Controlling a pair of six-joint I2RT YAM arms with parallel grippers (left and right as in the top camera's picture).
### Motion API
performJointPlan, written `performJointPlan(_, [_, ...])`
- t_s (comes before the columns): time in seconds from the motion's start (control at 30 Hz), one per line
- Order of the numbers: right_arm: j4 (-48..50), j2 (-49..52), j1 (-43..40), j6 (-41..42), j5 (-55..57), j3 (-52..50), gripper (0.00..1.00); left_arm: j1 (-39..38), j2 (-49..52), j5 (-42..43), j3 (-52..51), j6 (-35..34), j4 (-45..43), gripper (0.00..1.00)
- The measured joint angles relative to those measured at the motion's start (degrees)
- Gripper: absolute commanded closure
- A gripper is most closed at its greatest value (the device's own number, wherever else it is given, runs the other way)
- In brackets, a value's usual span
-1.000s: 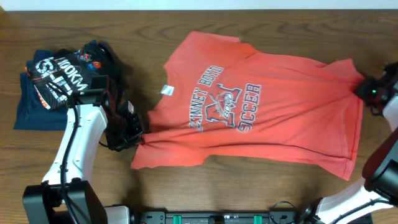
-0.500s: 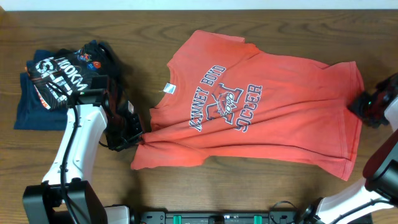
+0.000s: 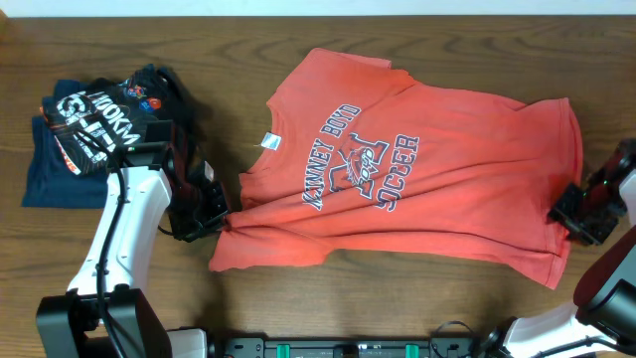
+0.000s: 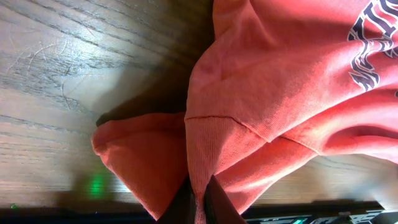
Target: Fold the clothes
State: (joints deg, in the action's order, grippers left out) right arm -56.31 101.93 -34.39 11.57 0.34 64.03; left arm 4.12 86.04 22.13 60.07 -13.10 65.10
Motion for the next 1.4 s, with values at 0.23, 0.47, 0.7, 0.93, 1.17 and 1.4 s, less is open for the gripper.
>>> performJointPlan(0.23, [1.8,0.0,0.0,1.1,2.8,-5.5,0.57,0.0,0.0,0.0,0.0,0.0,0.0,0.94])
performJointPlan(0.47, [3.5,0.0,0.0,1.5,3.6,-7.8,0.56,0.0,0.0,0.0,0.0,0.0,0.0,0.94])
performJointPlan(0.7, [-0.1,0.0,0.0,2.1,4.1,-8.2,0.55,0.0,0.0,0.0,0.0,0.0,0.0,0.94])
performJointPlan(0.93, [-3.2,0.0,0.0,3.0,4.0,-8.4,0.5,0.0,0.0,0.0,0.0,0.0,-0.3,0.94])
performJointPlan(1.17, [-3.8,0.0,0.0,3.5,3.3,-8.4,0.73,0.0,0.0,0.0,0.0,0.0,-0.8,0.94])
performJointPlan(1.4, [-3.8,0.0,0.0,4.3,3.0,-8.4,0.99,0.0,0.0,0.0,0.0,0.0,-0.9,0.94])
